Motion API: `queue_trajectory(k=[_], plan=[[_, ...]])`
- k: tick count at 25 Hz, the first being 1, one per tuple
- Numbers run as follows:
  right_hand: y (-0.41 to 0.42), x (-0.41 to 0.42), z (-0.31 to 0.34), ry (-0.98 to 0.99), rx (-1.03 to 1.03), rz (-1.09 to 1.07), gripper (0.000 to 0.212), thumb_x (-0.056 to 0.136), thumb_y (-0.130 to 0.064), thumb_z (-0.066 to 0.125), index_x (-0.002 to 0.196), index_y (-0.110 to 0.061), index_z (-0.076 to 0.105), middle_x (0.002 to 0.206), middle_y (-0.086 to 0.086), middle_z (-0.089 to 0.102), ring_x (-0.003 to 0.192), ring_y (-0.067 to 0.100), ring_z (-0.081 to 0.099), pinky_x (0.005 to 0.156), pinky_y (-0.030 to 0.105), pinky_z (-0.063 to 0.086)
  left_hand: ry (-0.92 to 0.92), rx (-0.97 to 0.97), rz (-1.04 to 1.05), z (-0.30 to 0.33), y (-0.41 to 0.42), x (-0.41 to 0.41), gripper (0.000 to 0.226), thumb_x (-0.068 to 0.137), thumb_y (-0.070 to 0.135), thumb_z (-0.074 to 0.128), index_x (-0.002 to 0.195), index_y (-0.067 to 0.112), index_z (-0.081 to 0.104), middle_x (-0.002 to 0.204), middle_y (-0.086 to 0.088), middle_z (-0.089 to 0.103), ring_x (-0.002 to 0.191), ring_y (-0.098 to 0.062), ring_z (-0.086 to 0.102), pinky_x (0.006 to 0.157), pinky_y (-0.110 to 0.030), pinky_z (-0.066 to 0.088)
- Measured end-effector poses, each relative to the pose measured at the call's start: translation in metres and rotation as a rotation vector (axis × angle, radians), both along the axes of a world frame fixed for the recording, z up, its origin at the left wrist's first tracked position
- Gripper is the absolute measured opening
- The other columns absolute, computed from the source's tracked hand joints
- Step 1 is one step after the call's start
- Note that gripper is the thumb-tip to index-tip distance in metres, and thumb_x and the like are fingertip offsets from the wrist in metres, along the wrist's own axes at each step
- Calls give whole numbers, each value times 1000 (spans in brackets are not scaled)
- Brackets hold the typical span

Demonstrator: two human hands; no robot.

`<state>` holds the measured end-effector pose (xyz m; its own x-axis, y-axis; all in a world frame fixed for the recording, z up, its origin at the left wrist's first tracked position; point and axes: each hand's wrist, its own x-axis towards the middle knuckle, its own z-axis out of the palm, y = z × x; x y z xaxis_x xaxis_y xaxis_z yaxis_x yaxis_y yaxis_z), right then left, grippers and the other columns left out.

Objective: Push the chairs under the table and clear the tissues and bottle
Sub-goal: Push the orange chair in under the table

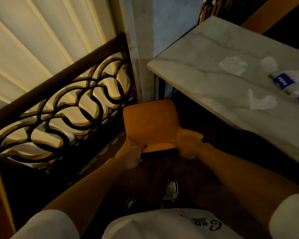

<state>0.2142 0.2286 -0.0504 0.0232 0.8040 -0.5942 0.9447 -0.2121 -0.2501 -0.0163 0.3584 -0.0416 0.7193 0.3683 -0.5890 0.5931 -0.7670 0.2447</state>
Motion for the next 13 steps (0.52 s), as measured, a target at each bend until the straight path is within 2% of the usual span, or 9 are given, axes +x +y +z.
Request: queue_trajectory(k=[3,8,11,12,13], plan=[[-13,-19,9,-19,23,-53,27,88,-9,61,107,-28,58,106,1,61,94,20,62,82,35,55,8,2,-73,4,2,-7,53,94,29,62,143,29,41,133,3,55,131,-26,44,110,-50,31],[-49,-71,9,-45,45,-212,40,89,-13,58,128,-24,57,118,8,63,104,29,62,88,45,53,-1,7,-319,12,7,-29,61,96,28,60,151,29,33,144,2,47,131,-26,46,111,-51,30],[-61,-89,13,-103,57,-291,37,90,-15,57,126,-22,61,113,9,65,104,33,63,87,44,53,-44,36,-419,13,9,-30,58,96,25,59,150,28,37,149,-2,39,134,-29,40,112,-51,30],[-64,-93,12,-90,55,-297,35,90,-15,56,123,-26,61,110,6,63,101,31,63,83,42,53,-47,25,-426,15,10,-28,57,96,24,59,149,27,39,148,-2,39,136,-29,38,113,-51,29],[-67,-95,15,-117,47,-287,30,90,-15,55,112,-34,61,101,1,59,93,28,62,78,41,54,-44,23,-450,17,13,-23,55,96,23,59,148,28,41,146,-1,41,136,-28,38,113,-51,28]])
